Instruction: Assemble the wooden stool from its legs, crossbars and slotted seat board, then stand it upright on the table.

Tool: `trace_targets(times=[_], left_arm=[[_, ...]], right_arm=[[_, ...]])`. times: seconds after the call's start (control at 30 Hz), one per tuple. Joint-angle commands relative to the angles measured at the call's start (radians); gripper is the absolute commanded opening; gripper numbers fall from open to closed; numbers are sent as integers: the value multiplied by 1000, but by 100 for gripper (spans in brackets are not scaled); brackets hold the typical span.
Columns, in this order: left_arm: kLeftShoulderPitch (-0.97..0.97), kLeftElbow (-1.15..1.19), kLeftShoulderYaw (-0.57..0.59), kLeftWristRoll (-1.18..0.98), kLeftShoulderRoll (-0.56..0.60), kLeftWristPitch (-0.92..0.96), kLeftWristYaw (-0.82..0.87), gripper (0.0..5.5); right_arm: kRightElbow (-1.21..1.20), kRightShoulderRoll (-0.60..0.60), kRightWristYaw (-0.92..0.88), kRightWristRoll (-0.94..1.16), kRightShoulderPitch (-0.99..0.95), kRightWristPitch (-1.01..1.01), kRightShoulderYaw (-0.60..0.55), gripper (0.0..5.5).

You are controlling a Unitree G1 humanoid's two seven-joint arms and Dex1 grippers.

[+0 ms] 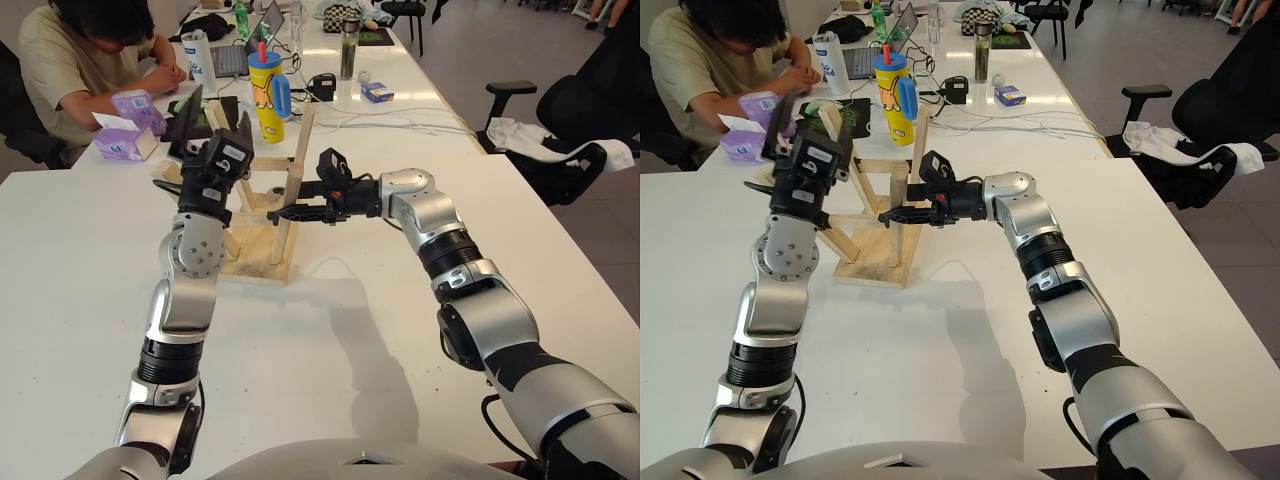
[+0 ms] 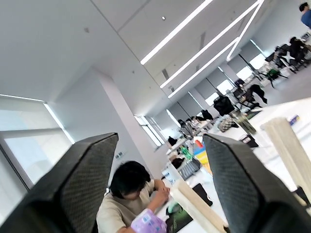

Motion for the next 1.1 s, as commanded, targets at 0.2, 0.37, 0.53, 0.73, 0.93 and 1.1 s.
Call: trace_targets(times=[0.2,0.37,0.53,0.73,0.93,1.1], left_arm=[[-3,-5,-134,110,80,57,-144,325],[370,292,-330,189,147,106,-206,325],[228,79,-171,67,51,67,-113,325],[41,-120,15,17,41,107,-55,325],[75,-26,-76,91,97,108,-115,325],[351,313,-243,143,153,79,-148,325]], right_arm=[[25,-23,-75,-60,111,83,34,206],[17,-11,-85,-55,119,93,47,206],[-7,-22,-93,-49,140,95,48,206],[-18,-28,-92,-47,150,99,54,206],[-38,-36,-87,-44,171,111,60,206],[-44,-24,-88,-44,169,119,73,206]])
